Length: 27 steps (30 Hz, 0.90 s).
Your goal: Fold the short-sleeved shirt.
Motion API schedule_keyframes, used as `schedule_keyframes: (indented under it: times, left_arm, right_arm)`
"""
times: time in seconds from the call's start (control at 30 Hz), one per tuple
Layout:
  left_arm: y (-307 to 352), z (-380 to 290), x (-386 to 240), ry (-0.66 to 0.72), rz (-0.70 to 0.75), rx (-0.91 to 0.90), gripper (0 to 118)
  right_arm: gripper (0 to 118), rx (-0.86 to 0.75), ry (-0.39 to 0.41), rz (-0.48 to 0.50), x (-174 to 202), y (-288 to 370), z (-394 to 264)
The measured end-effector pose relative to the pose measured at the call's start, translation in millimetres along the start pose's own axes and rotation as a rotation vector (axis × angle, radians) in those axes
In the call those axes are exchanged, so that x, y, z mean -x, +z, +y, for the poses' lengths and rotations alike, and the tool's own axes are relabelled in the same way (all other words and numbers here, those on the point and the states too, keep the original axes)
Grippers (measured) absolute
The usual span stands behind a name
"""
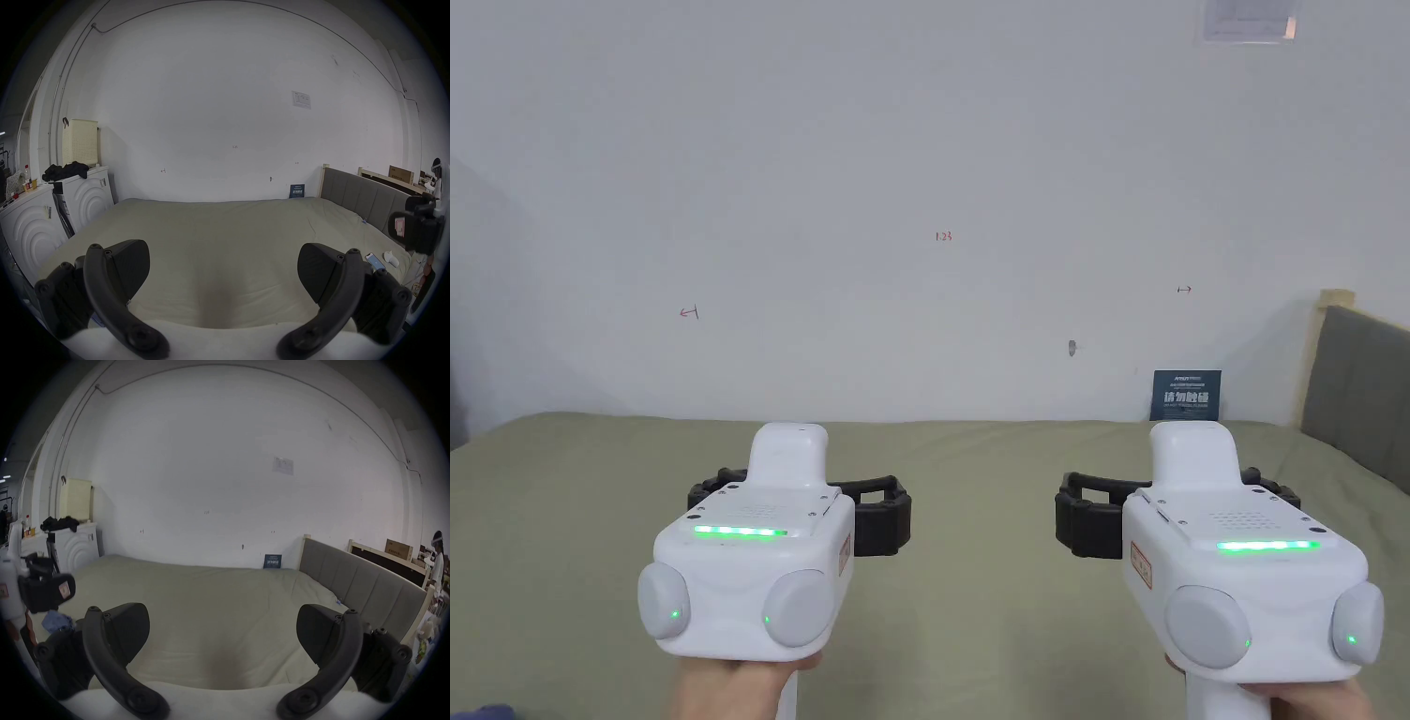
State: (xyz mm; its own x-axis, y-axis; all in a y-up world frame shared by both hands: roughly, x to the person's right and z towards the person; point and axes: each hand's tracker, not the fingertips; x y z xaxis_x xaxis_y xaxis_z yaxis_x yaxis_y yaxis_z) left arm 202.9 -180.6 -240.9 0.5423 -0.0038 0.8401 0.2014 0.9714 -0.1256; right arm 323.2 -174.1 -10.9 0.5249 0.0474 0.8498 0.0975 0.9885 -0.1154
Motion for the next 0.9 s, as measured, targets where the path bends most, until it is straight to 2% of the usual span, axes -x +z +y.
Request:
schedule_keyframes:
  times: [0.07,0.13,0.2,0.27,0.33,0.4,0.47,0.57,0.7,0.9]
  left_arm:
    - [0.5,-1.1,-0.7,0.0,-0.007,0.006,118]
    - [0.7,-2.1,-1.8,-0.005,-0.012,0.01,118]
    - [0.7,-2.3,-2.4,-0.002,-0.015,0.016,118]
    - [0.3,-2.1,-2.1,0.008,-0.031,0.025,118]
    - [-2.0,-2.8,-2.0,0.007,-0.028,0.023,118]
    - [-4.3,-3.4,-1.8,0.001,-0.009,0.025,118]
    - [-6.6,-4.1,0.4,0.004,-0.007,0.026,118]
    - [-9.1,-3.9,3.4,0.005,0.004,0.024,118]
    - [-7.2,-0.8,7.1,0.027,0.011,0.018,118]
    - [-1.7,3.3,5.6,0.027,0.006,0.003,118]
  right_arm:
    - [118,-0.025,-0.021,0.048,-3.3,2.0,1.9]
    - [118,-0.012,-0.03,0.035,-4.2,2.8,9.1]
    - [118,0.064,-0.111,0.124,-11.1,1.3,12.7]
    - [118,0.146,-0.157,0.1,-12.0,-6.8,13.3]
    - [118,0.117,-0.13,0.071,-9.2,-13.7,6.6]
    - [118,-0.005,-0.079,0.03,-3.9,-12.7,-0.4]
    - [118,-0.077,-0.002,0.099,-3.1,-8.5,-4.5]
    - [118,-0.091,0.054,0.048,2.4,-5.2,-7.8]
    - [118,-0.087,0.015,0.089,-2.8,-3.5,-9.8]
    - [118,-0.068,0.01,0.074,-7.5,-4.6,-11.6]
